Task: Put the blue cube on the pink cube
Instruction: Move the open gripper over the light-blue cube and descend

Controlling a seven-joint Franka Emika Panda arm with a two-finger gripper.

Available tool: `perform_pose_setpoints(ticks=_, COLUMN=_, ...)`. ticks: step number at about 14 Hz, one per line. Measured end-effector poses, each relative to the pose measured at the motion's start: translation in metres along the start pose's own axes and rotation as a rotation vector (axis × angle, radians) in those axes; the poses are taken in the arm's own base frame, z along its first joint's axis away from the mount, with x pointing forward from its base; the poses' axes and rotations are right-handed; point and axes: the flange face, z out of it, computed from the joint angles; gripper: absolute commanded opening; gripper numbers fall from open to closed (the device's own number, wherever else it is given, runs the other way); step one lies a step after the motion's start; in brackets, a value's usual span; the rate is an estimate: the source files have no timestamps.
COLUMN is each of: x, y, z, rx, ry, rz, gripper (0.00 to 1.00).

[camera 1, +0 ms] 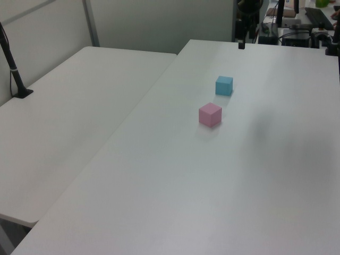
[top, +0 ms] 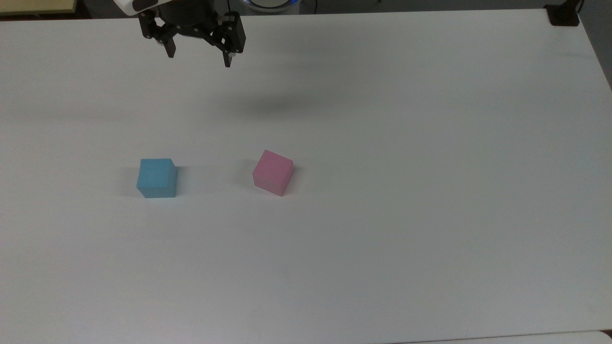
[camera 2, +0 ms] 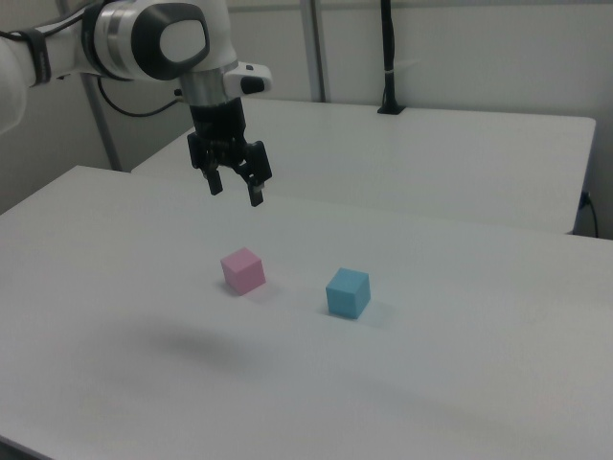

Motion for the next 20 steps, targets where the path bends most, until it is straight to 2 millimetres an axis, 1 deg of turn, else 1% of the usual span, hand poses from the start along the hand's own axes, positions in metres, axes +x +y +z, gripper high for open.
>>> perform_pose_setpoints(ticks=2, x=0.007, y=0.000, z=0.009, rx=-0.002, ry=0.007, rz=-0.018, gripper=1.00)
perform_pose_setpoints(ticks=4, x=0.016, y=0.006, z=0.020, rx=-0.004, ry=0.018, rz=-0.033, gripper=1.00)
perform_pose_setpoints(ticks=9, x=0.050, y=0.036, z=0.074, rx=-0.016, ry=0.050, rz=-0.032, gripper=1.00)
perform_pose_setpoints(ticks=12, x=0.065, y=0.048, z=0.104, rx=-0.023, ry=0.060, rz=-0.017, gripper=1.00)
perform_pose_setpoints(ticks=13, x=0.068, y=0.050, z=0.112, rx=-0.024, ry=0.061, rz=-0.016, gripper=1.00)
perform_pose_setpoints(ticks=20, x=0.074, y=0.047, z=0.133, rx=-0.026, ry=0.040, rz=-0.021, gripper=1.00)
